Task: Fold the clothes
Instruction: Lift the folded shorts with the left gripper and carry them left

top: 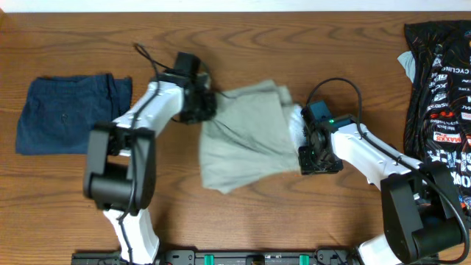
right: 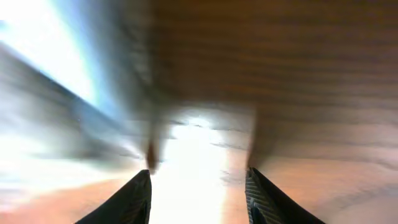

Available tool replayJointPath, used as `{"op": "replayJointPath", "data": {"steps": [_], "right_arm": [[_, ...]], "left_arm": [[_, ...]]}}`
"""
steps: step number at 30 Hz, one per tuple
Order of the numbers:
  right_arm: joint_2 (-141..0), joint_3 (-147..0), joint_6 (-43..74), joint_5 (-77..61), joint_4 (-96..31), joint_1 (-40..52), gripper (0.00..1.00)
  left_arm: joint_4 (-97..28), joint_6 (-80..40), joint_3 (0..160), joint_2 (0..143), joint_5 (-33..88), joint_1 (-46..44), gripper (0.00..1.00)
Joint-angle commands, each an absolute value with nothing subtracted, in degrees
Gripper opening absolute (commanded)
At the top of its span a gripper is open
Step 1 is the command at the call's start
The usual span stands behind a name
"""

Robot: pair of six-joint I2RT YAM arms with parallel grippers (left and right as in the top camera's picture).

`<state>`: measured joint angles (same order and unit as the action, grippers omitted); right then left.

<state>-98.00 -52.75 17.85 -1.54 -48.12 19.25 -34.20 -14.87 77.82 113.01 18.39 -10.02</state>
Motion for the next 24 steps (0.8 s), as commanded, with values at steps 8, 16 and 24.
{"op": "replayJointPath", "data": {"steps": [8,16,24], "right_arm": [[-98.1,-52.4,18.8,1.0,-48.6,17.8,0.48],[-98.1,-52.4,18.8,-0.3,-48.4,17.8,0.48],[-98.1,-52.4,18.8,-0.7,-49.1,17.8,0.48]], "left_arm": [[-31.7,-14.0,92.9,99.4,-0.3,14.0,0.06],[-34.8,-19.0,92.1,99.7,3.6,30.5,0.24],[-39.8,-21.1,88.0,103.2,3.6,36.6,0.25]]}}
